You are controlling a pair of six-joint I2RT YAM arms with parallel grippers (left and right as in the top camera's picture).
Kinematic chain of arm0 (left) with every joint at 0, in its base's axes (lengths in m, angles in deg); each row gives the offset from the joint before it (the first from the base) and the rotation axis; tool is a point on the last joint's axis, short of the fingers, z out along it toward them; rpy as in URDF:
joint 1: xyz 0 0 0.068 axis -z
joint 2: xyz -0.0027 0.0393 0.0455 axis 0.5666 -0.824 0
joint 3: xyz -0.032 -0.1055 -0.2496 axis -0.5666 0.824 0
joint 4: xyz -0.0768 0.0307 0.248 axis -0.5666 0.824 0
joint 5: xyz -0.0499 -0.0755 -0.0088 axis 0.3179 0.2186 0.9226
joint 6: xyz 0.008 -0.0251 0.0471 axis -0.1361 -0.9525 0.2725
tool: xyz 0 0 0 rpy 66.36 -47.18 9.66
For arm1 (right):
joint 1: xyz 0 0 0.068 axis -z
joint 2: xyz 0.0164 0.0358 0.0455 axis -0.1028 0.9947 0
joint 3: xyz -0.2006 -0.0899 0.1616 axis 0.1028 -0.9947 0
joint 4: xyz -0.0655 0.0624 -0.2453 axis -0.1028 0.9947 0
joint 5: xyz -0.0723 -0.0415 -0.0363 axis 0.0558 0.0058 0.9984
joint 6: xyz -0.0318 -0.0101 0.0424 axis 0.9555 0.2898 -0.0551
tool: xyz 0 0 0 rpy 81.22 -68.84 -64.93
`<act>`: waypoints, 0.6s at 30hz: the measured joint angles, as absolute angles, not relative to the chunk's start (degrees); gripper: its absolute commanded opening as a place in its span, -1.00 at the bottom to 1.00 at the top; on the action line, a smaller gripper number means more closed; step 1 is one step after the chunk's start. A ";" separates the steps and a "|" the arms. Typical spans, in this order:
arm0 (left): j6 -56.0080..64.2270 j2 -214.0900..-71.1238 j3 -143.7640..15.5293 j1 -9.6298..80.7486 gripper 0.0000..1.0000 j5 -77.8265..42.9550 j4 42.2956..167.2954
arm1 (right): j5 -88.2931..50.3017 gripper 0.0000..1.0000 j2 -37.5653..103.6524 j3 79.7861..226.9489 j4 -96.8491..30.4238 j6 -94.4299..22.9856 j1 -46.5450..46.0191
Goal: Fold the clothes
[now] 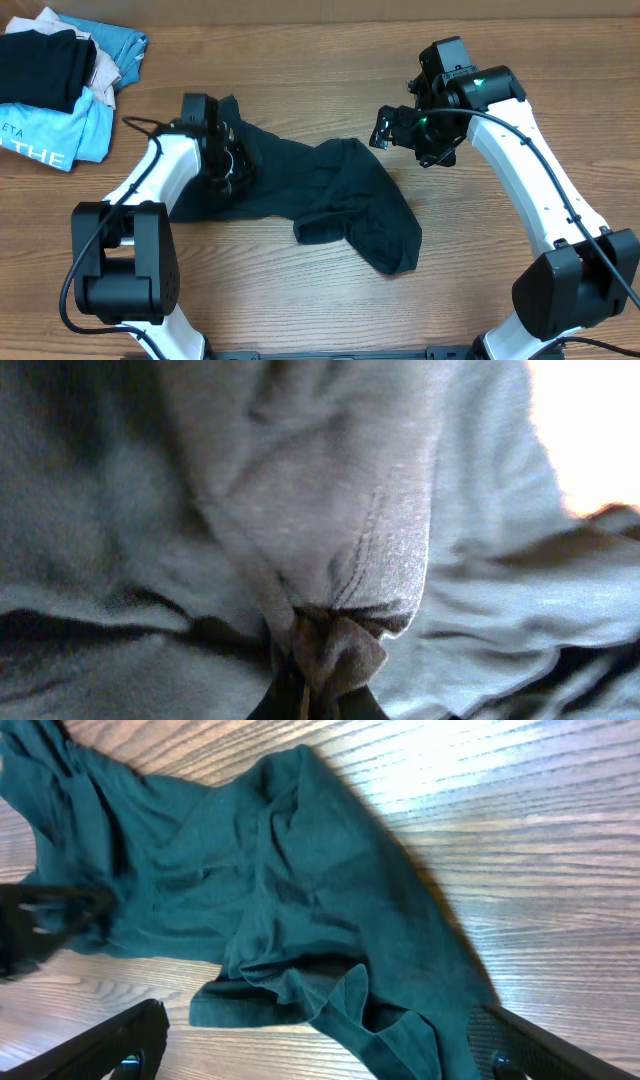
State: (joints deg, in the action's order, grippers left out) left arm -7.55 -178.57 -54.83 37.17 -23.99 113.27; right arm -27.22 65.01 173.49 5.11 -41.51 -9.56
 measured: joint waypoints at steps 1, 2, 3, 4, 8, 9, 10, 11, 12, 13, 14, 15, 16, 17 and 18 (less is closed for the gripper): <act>-7.38 -178.57 -57.04 37.17 -0.92 -23.80 115.34 | -27.20 1.00 65.01 173.44 5.33 -41.49 -9.58; -7.05 -178.64 -58.59 37.17 -0.92 -23.71 117.05 | -27.25 1.00 65.01 173.44 5.59 -41.49 -9.56; -6.55 -178.44 -63.75 37.17 -0.92 -23.60 122.71 | -27.20 1.00 65.01 173.44 5.75 -41.49 -9.58; -5.98 -178.09 -66.57 37.17 -0.92 -23.62 125.07 | -27.22 1.00 65.01 173.44 6.01 -41.49 -9.56; -3.97 -172.12 -75.53 37.17 -0.92 -24.58 133.00 | -27.20 1.00 64.99 173.44 6.10 -41.49 -9.58; -3.49 -169.41 -77.14 37.17 -0.92 -25.19 134.12 | -27.20 1.00 65.01 173.44 6.12 -41.47 -9.56; -3.11 -166.55 -78.78 37.17 -0.92 -25.96 135.43 | -27.25 1.00 65.01 173.44 6.10 -41.47 -9.56; -2.90 -162.35 -80.64 37.17 -0.92 -26.88 136.43 | -27.36 1.00 65.01 173.44 6.05 -41.51 -9.56; -2.76 -160.02 -81.28 37.17 -0.92 -27.32 136.63 | -27.66 1.00 65.01 173.44 6.12 -41.49 -9.58; -2.72 -156.58 -81.65 37.17 -0.92 -27.97 136.87 | -28.19 1.00 65.01 173.44 6.03 -41.51 -9.56; -2.70 -154.55 -81.80 37.17 -0.92 -28.39 136.96 | -28.62 1.00 65.01 173.44 6.05 -41.51 -9.56; -2.68 -152.72 -81.80 37.17 -0.92 -28.98 137.02 | -29.30 1.00 65.01 173.44 5.90 -41.54 -9.56; -2.68 -150.07 -81.80 37.17 -0.91 -30.33 137.46 | -30.22 1.00 65.01 173.44 5.83 -41.51 -9.58; -2.68 -148.34 -81.80 37.17 -0.89 -31.16 137.88 | -31.12 1.00 65.01 173.44 5.79 -41.49 -9.58; -2.63 -146.88 -81.80 37.17 -0.86 -32.12 138.25 | -32.27 1.00 65.01 173.44 5.86 -41.51 -9.56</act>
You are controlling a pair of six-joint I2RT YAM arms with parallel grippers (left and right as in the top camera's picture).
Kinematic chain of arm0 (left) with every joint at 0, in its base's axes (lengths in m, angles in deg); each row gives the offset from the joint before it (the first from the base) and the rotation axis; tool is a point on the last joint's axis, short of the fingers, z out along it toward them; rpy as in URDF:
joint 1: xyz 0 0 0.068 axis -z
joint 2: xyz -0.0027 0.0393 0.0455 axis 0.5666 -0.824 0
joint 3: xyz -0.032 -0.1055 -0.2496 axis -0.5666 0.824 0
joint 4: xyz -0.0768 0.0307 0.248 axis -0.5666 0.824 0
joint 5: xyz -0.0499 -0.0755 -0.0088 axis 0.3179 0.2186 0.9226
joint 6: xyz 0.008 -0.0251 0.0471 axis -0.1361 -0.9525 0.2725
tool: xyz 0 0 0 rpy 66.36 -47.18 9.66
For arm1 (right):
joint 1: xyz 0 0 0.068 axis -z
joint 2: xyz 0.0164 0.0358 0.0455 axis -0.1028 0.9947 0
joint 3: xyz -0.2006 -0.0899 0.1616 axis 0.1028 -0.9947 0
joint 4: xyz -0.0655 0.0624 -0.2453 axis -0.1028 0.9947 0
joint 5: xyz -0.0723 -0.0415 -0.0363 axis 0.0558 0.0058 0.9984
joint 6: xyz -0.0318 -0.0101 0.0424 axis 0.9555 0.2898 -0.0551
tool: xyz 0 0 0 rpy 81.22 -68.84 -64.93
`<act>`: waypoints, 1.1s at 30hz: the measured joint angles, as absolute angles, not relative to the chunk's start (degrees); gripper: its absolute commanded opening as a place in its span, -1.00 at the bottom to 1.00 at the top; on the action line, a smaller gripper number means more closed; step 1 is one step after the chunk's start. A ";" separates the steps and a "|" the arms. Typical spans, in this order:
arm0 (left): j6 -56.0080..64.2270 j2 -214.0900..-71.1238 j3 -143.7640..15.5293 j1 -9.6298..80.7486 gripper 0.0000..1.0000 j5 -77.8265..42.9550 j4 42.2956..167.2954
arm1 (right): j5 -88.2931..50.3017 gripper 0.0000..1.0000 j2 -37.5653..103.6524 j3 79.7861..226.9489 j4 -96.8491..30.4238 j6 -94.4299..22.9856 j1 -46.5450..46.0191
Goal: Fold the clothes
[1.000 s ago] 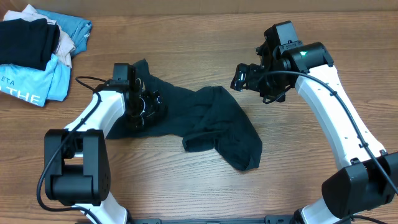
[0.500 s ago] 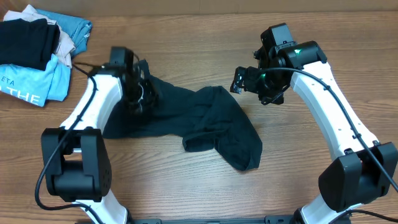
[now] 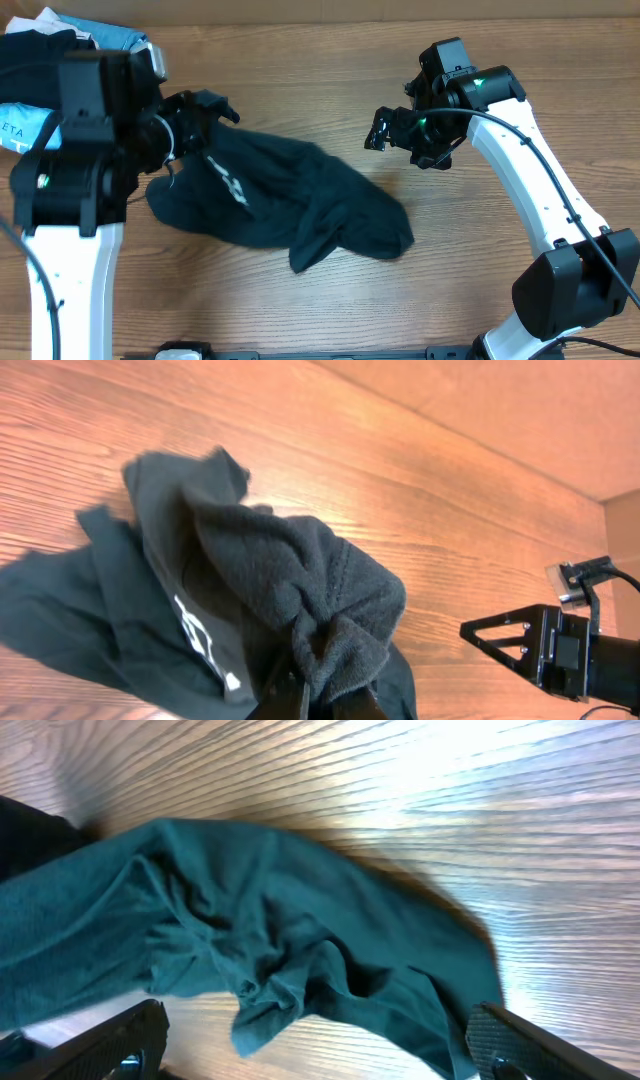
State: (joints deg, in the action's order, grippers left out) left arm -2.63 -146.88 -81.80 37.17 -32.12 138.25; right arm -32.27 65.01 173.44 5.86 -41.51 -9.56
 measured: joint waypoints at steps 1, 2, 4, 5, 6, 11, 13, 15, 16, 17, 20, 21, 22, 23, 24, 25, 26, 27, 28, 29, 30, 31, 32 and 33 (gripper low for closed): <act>-2.55 -145.77 -81.80 37.17 -0.85 -33.24 138.38 | -33.74 1.00 65.01 173.44 6.05 -41.47 -9.56; -2.55 -144.87 -81.80 37.17 -0.83 -34.79 138.38 | -35.64 1.00 65.01 173.44 6.56 -41.32 -9.56; -2.52 -144.28 -81.80 37.17 -0.83 -38.05 138.77 | -39.55 1.00 65.01 173.44 7.87 -40.09 -9.58; -2.55 -144.37 -81.80 37.17 -0.81 -40.41 139.38 | -41.65 1.00 65.01 173.44 8.68 -39.04 -9.63; -2.55 -144.69 -81.80 37.17 -0.80 -42.75 139.84 | -43.33 1.00 65.01 173.44 9.35 -37.97 -9.80; -3.31 -149.83 -81.80 37.17 0.19 -52.38 139.67 | -47.14 1.00 65.01 173.44 12.26 -35.24 -16.40; -3.07 -153.02 -81.80 37.14 1.00 -55.05 138.73 | -46.52 1.00 65.01 173.44 11.34 -36.33 -20.88; -2.72 -155.78 -81.80 37.14 1.00 -56.12 138.99 | -43.60 1.00 65.01 173.44 9.62 -39.90 -24.75; -2.70 -157.07 -81.80 37.14 1.00 -56.23 140.02 | -41.61 1.00 65.01 173.44 9.42 -42.10 -26.26; -2.63 -157.39 -81.80 37.14 1.00 -56.21 140.74 | -40.08 1.00 65.01 173.44 9.29 -43.66 -26.92; -2.52 -156.69 -81.80 37.14 1.00 -55.38 145.57 | -36.84 1.00 65.01 173.44 9.40 -46.43 -28.91; -2.52 -156.34 -81.80 37.14 1.00 -54.99 147.19 | -35.09 1.00 65.01 173.44 10.12 -47.72 -30.06; -2.52 -155.93 -81.80 37.14 1.00 -54.70 149.04 | -33.26 1.00 65.01 173.44 10.82 -48.95 -31.22; -2.55 -155.58 -81.80 37.14 1.00 -54.61 150.07 | -30.81 1.00 65.01 173.42 11.71 -50.85 -32.60; -2.55 -155.12 -81.80 36.97 1.00 -54.48 151.03 | -28.19 1.00 65.01 173.42 12.61 -52.97 -34.41; -2.55 -154.84 -81.80 36.58 1.00 -54.46 151.62 | -25.89 1.00 65.01 173.42 13.09 -54.74 -36.12; -2.55 -154.79 -81.80 35.99 1.00 -54.29 152.24 | -23.77 1.00 65.01 173.42 13.11 -56.81 -37.93; -2.55 -154.79 -81.80 34.94 1.00 -54.20 153.57 | -22.35 1.00 65.01 173.27 12.59 -58.43 -40.03; -2.52 -154.79 -81.80 34.06 1.00 -54.05 154.31 | -21.45 1.00 64.99 172.81 11.69 -59.87 -41.85; -2.55 -154.79 -81.80 33.01 1.00 -53.67 155.38 | -20.73 1.00 64.99 172.04 10.27 -61.40 -43.79; -2.55 -154.79 -81.80 32.07 1.00 -53.26 155.82 | -20.12 1.00 64.97 170.51 8.20 -63.26 -45.87; -2.55 -154.79 -81.71 31.33 1.00 -52.76 155.95 | -19.82 1.00 64.99 168.88 6.25 -64.77 -47.57; -2.55 -154.75 -81.41 30.94 1.00 -52.25 155.69 | -19.71 1.00 64.99 167.13 4.41 -65.99 -48.86; -2.55 -154.73 -81.23 30.78 1.00 -51.93 155.69 | -19.88 1.00 65.07 164.92 2.45 -67.22 -50.35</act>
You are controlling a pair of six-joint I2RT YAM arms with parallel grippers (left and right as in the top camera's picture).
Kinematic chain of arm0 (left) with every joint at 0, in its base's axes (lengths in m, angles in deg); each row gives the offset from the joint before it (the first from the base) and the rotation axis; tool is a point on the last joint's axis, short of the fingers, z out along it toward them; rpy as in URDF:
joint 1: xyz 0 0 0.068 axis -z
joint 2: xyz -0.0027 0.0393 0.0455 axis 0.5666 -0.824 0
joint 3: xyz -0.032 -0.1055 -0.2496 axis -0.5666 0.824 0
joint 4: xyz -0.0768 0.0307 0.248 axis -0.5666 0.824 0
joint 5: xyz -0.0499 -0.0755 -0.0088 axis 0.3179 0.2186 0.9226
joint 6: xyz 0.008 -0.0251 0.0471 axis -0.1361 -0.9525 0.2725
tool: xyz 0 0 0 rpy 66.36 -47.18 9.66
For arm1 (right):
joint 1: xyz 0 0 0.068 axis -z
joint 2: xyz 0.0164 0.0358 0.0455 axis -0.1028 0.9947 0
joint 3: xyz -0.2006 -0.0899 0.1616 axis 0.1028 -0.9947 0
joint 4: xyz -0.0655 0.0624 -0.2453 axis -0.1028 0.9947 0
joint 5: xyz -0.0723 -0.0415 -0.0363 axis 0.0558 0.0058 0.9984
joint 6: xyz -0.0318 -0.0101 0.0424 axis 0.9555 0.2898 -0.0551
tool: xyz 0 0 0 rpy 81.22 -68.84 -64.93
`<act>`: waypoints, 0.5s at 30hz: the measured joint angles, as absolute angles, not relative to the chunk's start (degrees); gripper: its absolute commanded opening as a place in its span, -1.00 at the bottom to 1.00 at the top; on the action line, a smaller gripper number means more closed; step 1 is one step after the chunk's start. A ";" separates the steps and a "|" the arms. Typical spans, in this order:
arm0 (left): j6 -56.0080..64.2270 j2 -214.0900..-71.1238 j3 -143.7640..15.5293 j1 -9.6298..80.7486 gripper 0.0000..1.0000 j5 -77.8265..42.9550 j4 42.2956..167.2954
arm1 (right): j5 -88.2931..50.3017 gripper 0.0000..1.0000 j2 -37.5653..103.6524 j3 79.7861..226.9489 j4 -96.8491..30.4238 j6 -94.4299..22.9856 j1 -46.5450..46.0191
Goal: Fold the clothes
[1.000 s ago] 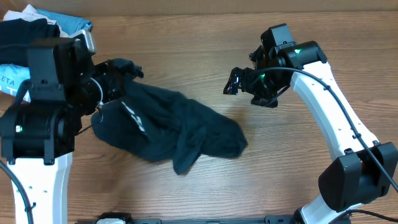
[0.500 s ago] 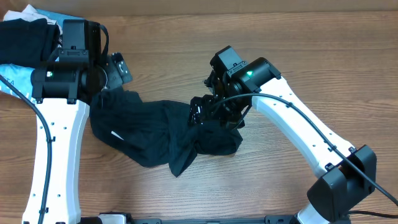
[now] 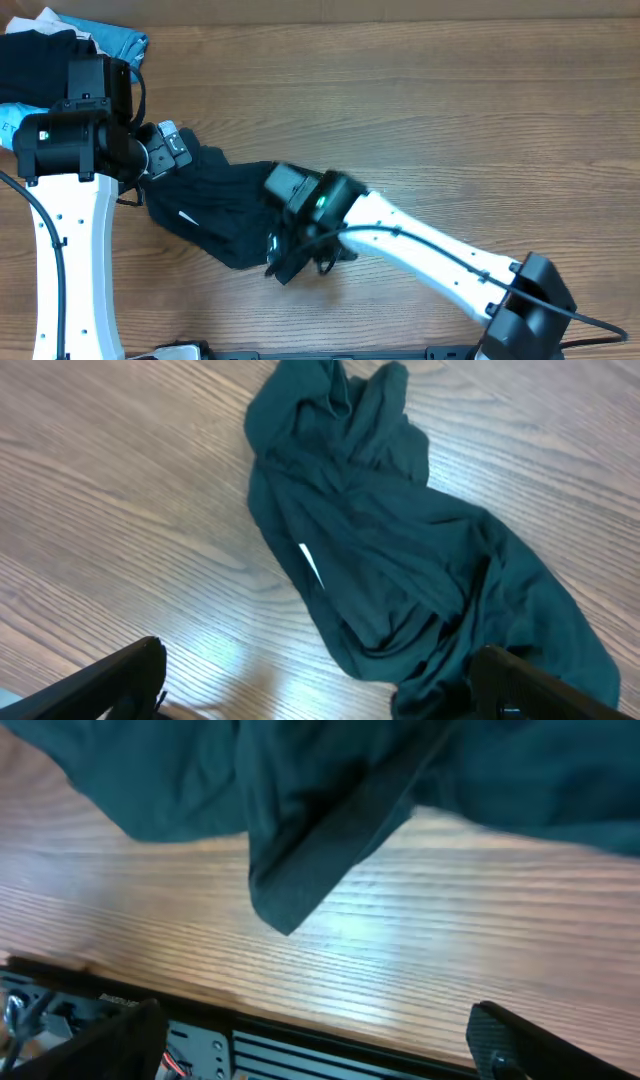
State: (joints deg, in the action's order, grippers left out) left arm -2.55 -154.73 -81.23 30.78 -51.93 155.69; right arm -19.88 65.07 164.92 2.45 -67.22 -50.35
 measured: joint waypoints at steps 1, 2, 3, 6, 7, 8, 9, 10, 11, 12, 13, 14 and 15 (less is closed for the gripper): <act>-2.55 -154.64 -79.40 30.48 1.00 -51.16 154.75 | -20.47 1.00 65.12 163.00 0.52 -68.44 -51.40; -2.55 -154.44 -76.36 30.39 1.00 -50.64 153.15 | -21.04 1.00 65.14 161.73 -0.85 -69.25 -51.99; -2.55 -154.42 -73.60 30.39 1.00 -50.46 151.47 | -21.48 1.00 65.14 160.72 -2.30 -69.86 -52.45; -2.55 -154.57 -64.97 30.39 1.00 -49.39 145.68 | -22.07 1.00 65.21 158.97 -7.34 -70.89 -53.60; -2.55 -154.64 -63.35 30.39 1.00 -49.13 145.05 | -22.24 0.99 65.18 158.47 -9.42 -71.15 -54.00; -2.55 -154.64 -61.54 30.39 1.00 -48.91 143.65 | -22.39 0.98 65.18 157.47 -12.59 -71.76 -54.50; -2.52 -154.64 -60.69 30.39 1.00 -48.69 143.03 | -22.53 0.98 65.18 156.24 -14.71 -72.53 -54.83; -2.55 -154.64 -60.29 30.39 1.00 -48.67 142.84 | -22.66 0.99 65.18 154.41 -17.57 -73.25 -55.24; -2.55 -154.64 -60.23 30.39 1.00 -48.65 142.62 | -22.63 0.98 65.21 152.96 -19.56 -73.80 -55.40; -2.52 -154.64 -60.23 30.39 1.00 -48.65 142.27 | -22.72 0.98 65.21 151.56 -21.03 -74.23 -55.59; -2.52 -154.64 -60.23 30.39 1.00 -48.65 141.96 | -22.72 0.98 65.21 149.90 -22.51 -74.56 -55.64; -2.52 -154.64 -60.23 30.39 1.00 -48.65 141.64 | -22.61 0.98 65.21 148.77 -23.34 -74.80 -55.64; -2.55 -154.64 -60.23 30.39 1.00 -48.65 141.39 | -22.37 0.92 65.21 148.02 -23.65 -75.02 -55.64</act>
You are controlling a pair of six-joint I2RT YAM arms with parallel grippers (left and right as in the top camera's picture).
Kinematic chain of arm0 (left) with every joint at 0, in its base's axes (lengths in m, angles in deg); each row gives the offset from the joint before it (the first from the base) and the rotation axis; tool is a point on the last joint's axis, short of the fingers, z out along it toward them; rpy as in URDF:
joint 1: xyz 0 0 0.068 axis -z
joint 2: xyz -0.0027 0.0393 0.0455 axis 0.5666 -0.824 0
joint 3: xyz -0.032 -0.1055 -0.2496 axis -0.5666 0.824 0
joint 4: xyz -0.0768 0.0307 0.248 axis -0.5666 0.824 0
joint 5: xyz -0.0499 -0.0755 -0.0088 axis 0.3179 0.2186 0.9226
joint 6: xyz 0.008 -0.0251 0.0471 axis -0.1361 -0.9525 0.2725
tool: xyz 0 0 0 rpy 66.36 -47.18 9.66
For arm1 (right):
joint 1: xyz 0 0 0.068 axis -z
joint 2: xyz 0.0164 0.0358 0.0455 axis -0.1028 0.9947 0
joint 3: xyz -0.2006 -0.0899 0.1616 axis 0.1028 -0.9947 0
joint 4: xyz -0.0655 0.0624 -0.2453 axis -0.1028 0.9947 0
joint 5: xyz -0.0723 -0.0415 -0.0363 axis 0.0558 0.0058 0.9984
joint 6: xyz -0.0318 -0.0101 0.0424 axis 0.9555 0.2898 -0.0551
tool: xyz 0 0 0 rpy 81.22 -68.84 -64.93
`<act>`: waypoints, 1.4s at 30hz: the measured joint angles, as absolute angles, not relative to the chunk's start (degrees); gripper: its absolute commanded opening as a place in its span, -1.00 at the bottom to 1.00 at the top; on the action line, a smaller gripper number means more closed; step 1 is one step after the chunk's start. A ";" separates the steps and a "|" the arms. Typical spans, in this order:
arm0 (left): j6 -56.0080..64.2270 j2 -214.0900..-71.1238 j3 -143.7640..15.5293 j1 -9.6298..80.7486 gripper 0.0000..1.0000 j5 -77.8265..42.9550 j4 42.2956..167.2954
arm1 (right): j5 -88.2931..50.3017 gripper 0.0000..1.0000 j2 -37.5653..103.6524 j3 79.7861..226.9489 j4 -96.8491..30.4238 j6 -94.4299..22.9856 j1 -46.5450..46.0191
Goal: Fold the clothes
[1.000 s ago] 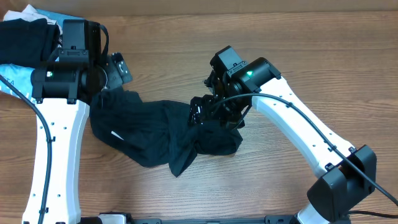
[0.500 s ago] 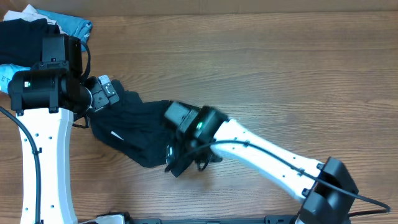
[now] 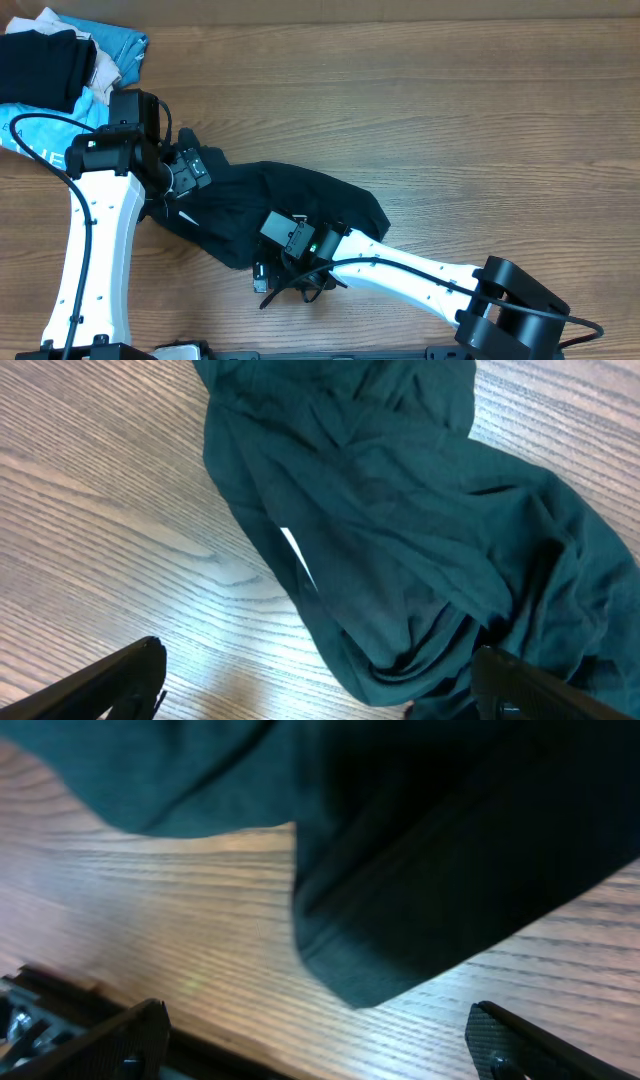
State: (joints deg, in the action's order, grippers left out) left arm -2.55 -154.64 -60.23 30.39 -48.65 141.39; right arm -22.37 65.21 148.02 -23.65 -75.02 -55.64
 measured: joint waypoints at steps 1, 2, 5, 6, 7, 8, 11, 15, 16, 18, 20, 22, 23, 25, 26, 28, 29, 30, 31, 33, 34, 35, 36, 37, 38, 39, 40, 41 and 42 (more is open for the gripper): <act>-2.52 -154.64 -60.23 30.39 1.00 -48.67 141.13 | -21.50 0.83 65.21 147.48 -23.93 -75.24 -55.64; -2.52 -154.64 -60.23 30.39 1.00 -48.65 141.02 | -20.71 0.72 65.21 147.28 -24.20 -75.37 -55.64; -2.52 -154.64 -60.23 30.39 1.00 -48.67 140.96 | -19.33 0.48 65.21 147.19 -26.78 -75.74 -55.62; -2.52 -154.64 -60.23 30.39 1.00 -48.65 140.89 | -19.18 0.43 65.21 147.17 -27.54 -75.90 -55.64; -2.55 -154.64 -60.23 30.39 1.00 -48.65 140.80 | -18.96 0.43 65.21 147.17 -28.68 -75.81 -55.64; -2.52 -154.64 -60.23 30.39 1.00 -48.65 140.78 | -18.83 0.43 65.21 147.17 -29.53 -75.81 -55.64; -2.52 -154.64 -60.23 30.39 1.00 -48.65 140.80 | -18.48 0.15 65.97 147.17 -30.60 -75.83 -55.64; -2.52 -154.64 -60.23 30.39 1.00 -48.65 140.80 | -18.39 -0.92 68.44 147.17 -30.86 -76.03 -55.62; -2.52 -154.64 -60.23 30.39 1.00 -48.65 140.80 | -18.42 -0.92 68.64 147.17 -30.86 -76.05 -55.62; -2.52 -154.64 -60.23 30.39 1.00 -48.65 140.80 | -18.44 -0.92 68.64 147.26 -30.10 -76.05 -55.55; -2.52 -154.64 -60.23 30.39 1.00 -48.65 140.83 | -18.07 -0.92 68.57 148.42 -26.19 -75.46 -55.18; -2.52 -154.64 -60.23 30.39 1.00 -48.65 140.87 | -14.15 -0.92 66.71 152.92 -17.95 -73.51 -54.00; -2.52 -154.64 -60.20 30.39 1.00 -48.65 140.94 | -12.58 -0.92 65.84 155.65 -15.24 -72.70 -53.45; -2.52 -154.64 -60.16 30.39 1.00 -48.65 141.24 | -8.62 -0.92 62.63 163.69 -8.26 -69.91 -51.86; -2.52 -154.64 -60.12 30.39 1.00 -48.63 141.33 | -6.94 -0.92 60.86 168.26 -5.71 -68.20 -50.85; -2.52 -154.64 -60.10 30.39 1.00 -48.39 141.88 | -2.92 -0.92 55.24 181.46 -1.03 -64.03 -47.11; -2.52 -154.64 -60.05 30.39 1.00 -48.19 142.27 | -1.52 -0.92 53.23 188.55 2.14 -61.64 -44.80; -2.50 -154.64 -60.05 30.39 1.00 -47.75 142.58 | -0.97 -0.92 52.66 193.55 4.30 -60.03 -43.03; -2.07 -154.64 -60.01 30.39 1.00 -47.12 142.84 | -0.41 -0.92 52.42 197.49 5.64 -58.74 -41.52; -0.05 -154.64 -60.01 30.39 1.00 -44.69 143.19 | 0.01 -0.92 52.16 205.40 8.59 -56.29 -37.23; 0.27 -154.64 -60.01 30.39 1.00 -44.17 143.27 | 0.27 -0.93 52.07 208.46 10.16 -55.35 -34.92; 1.52 -154.64 -60.01 30.54 1.00 -42.88 143.43 | 0.42 -0.92 52.05 210.34 11.21 -54.76 -32.91; 1.85 -154.64 -60.01 30.89 1.00 -42.51 143.38 | 0.51 -0.92 52.03 211.21 11.80 -54.43 -31.40; 2.09 -154.64 -60.01 31.46 1.00 -42.20 143.36 | 0.64 -0.92 52.03 211.58 12.41 -54.15 -30.17; 2.50 -154.64 -60.01 32.44 1.00 -41.92 143.19 | 0.64 -0.92 52.07 211.61 13.40 -53.99 -28.99; 2.87 -154.64 -60.01 33.25 1.00 -41.65 143.10 | 0.62 -0.92 52.18 211.58 13.94 -53.89 -28.12; 3.09 -154.64 -60.01 34.28 1.00 -41.52 142.92 | 0.64 -0.92 52.31 211.61 13.99 -53.69 -27.29; 3.07 -154.64 -60.01 34.91 1.00 -41.35 142.95 | 0.62 -0.92 52.35 211.58 13.77 -53.64 -26.72; 3.07 -154.64 -59.99 35.70 1.00 -41.35 142.95 | 0.60 -0.92 52.42 211.58 13.20 -53.54 -26.07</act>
State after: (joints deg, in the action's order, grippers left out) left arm 3.07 -154.64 -59.99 35.70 -41.35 142.95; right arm 0.60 52.42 211.58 13.20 -53.54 -26.07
